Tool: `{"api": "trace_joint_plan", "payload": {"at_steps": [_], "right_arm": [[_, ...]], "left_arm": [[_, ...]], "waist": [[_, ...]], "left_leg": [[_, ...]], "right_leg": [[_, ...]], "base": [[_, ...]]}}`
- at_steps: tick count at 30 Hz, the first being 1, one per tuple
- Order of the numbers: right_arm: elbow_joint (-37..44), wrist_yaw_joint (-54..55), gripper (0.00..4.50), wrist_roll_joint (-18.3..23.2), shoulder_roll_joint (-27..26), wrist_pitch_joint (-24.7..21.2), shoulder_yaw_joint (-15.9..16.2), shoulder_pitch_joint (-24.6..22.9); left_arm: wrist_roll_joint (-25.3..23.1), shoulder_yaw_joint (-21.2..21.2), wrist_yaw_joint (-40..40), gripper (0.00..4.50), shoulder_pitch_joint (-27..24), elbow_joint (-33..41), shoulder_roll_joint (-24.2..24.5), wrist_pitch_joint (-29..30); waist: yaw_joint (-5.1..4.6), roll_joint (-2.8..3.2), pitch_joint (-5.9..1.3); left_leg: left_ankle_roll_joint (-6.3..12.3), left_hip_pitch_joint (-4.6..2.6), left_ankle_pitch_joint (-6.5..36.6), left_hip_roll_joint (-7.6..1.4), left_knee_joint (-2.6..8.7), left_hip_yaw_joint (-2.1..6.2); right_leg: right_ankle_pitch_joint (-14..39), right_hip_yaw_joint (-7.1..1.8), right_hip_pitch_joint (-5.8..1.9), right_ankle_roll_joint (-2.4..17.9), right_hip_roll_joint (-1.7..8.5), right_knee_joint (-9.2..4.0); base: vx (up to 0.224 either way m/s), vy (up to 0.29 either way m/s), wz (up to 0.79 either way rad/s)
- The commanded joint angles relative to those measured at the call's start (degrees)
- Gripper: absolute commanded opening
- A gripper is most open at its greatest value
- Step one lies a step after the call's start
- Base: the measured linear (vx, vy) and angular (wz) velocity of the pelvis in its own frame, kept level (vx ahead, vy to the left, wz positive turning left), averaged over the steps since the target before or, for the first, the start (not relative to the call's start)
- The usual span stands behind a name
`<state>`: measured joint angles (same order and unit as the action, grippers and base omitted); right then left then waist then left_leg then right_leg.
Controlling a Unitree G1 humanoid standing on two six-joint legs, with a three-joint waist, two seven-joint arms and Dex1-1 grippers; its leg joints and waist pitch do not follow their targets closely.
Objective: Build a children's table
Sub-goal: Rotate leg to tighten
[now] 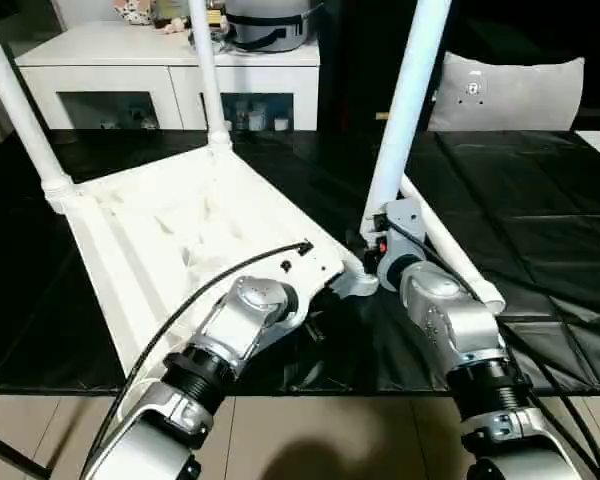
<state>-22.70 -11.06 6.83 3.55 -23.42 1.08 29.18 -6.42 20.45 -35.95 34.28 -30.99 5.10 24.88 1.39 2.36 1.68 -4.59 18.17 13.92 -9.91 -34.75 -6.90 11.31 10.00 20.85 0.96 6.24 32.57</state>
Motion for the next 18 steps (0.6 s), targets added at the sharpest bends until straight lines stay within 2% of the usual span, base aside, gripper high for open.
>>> {"api": "trace_joint_plan", "payload": {"at_steps": [1, 3, 5, 7, 9, 10, 11, 12, 13, 14, 15, 16, 18], "right_arm": [[-2.6, -1.7, 2.64, 0.9, 0.4, -1.9, -0.1, -2.1], [-1.1, -4.3, 2.85, 1.5, 1.4, -0.7, -0.1, -2.8], [1.2, -7.3, 3.06, 2.1, 2.9, 1.0, 0.3, -4.0], [3.2, -9.7, 3.13, 2.7, 4.0, 2.2, 0.5, -5.0], [5.7, -13.0, 3.36, 4.1, 5.4, 3.0, 0.2, -6.4], [7.5, -15.2, 3.5, 4.9, 6.4, 3.2, 0.3, -7.4], [9.1, -17.5, 3.58, 5.5, 7.6, 3.5, 0.5, -8.4], [10.3, -19.1, 3.58, 5.7, 8.6, 4.1, 0.8, -9.2], [12.3, -22.3, 3.76, 6.3, 10.6, 4.9, 1.2, -10.6], [12.3, -22.3, 3.76, 6.3, 10.6, 4.9, 1.2, -10.6], [13.2, -24.3, 3.93, 6.9, 12.1, 5.1, 0.9, -11.4], [13.8, -26.1, 3.93, 7.4, 13.4, 5.4, 0.5, -11.9], [14.3, -27.7, 4.15, 7.4, 14.8, 6.0, 0.5, -12.4]], "left_arm": [[-0.4, -0.7, 0.2, 0.0, 1.3, -0.3, 1.5, -1.5], [-0.5, -0.9, -0.5, 0.0, 1.6, -1.0, 2.6, -2.8], [-0.7, -1.1, -1.1, 0.0, 1.8, -1.9, 3.6, -4.0], [-1.0, -1.1, -1.4, 0.0, 1.9, -2.5, 4.3, -5.5], [-1.0, -1.0, -1.9, 0.0, 1.9, -3.0, 4.8, -6.2], [-1.0, -0.8, -2.4, 0.0, 1.8, -3.1, 5.1, -6.6], [-1.0, -0.6, -3.0, 0.0, 1.6, -3.2, 5.5, -7.1], [-0.9, -0.4, -3.6, 0.0, 1.5, -3.1, 5.7, -7.6], [-0.9, -0.1, -4.9, 0.0, 1.3, -3.2, 6.2, -8.5], [-0.9, -0.1, -4.9, 0.0, 1.3, -3.2, 6.2, -8.5], [-1.0, 0.3, -5.9, 0.0, 1.2, -3.3, 6.8, -9.2], [-1.0, 0.7, -6.7, 0.0, 1.2, -3.6, 7.3, -9.9], [-1.0, 1.1, -7.7, 0.0, 1.2, -4.0, 7.8, -10.7]], "waist": [[-0.39, -0.28, -1.38], [-0.31, -0.27, -1.64], [0.15, -0.36, -1.81], [0.37, -0.37, -1.75], [0.72, -0.5, -2.09], [0.93, -0.25, -2.37], [1.0, -0.48, -2.45], [1.3, -0.61, -2.46], [1.25, -0.71, -2.7], [1.53, -0.42, -2.85], [1.68, -0.58, -2.95], [1.98, -0.46, -2.97], [2.23, -0.73, -3.07]], "left_leg": [[0.81, 0.72, 23.9, -1.98, 5.12, 0.85], [1.07, 0.79, 22.6, -2.08, 5.22, 0.82], [1.62, 1.09, 19.9, -2.34, 5.44, 0.67], [2.26, 1.78, 17.3, -2.44, 5.63, 0.61], [2.63, 1.93, 14.8, -2.67, 5.57, 0.6], [2.97, 2.15, 12.0, -2.84, 5.53, 0.49], [3.35, 2.35, 11.0, -2.92, 5.48, 0.43], [4.31, 2.33, 9.4, -2.88, 5.27, 0.0], [4.59, 2.75, 7.6, -2.83, 5.2, 0.03], [5.07, 2.78, 6.0, -2.84, 5.06, -0.01], [6.17, 2.63, 3.0, -2.96, 4.78, -0.21], [7.08, 2.62, 1.8, -3.02, 4.7, -0.34], [8.02, 2.78, 0.5, -2.78, 4.45, -0.54]], "right_leg": [[33.7, -2.24, -1.61, -1.1, 3.74, -7.13], [32.0, -2.36, -1.87, -0.7, 3.88, -7.04], [28.8, -2.96, -1.95, 0.1, 4.07, -6.75], [26.2, -3.33, -2.29, 1.4, 4.03, -6.15], [23.6, -3.72, -2.37, 2.5, 4.16, -5.67], [20.5, -4.03, -2.39, 3.7, 4.1, -5.11], [19.2, -4.13, -2.4, 4.2, 4.02, -4.92], [17.8, -4.43, -2.08, 5.6, 3.87, -4.61], [15.9, -4.48, -2.43, 6.2, 3.91, -4.19], [14.0, -4.5, -2.51, 6.7, 3.88, -3.99], [9.7, -4.7, -2.3, 8.2, 3.85, -3.52], [7.8, -4.74, -2.38, 9.5, 3.86, -3.23], [6.5, -4.76, -2.5, 10.1, 3.83, -2.94]], "base": [[0.0, 0.0, 0.0], [0.0, 0.0, 0.0], [0.0, 0.0, 0.0], [0.0, 0.0, 0.0], [0.0, 0.0, 0.0], [0.0, 0.0, 0.0], [0.0, 0.0, 0.0], [0.0, 0.0, 0.0], [0.061, -0.016, -0.02], [0.069, -0.016, -0.01], [0.069, -0.016, -0.01], [0.059, -0.013, 0.0], [0.0, 0.0, 0.0]]}}
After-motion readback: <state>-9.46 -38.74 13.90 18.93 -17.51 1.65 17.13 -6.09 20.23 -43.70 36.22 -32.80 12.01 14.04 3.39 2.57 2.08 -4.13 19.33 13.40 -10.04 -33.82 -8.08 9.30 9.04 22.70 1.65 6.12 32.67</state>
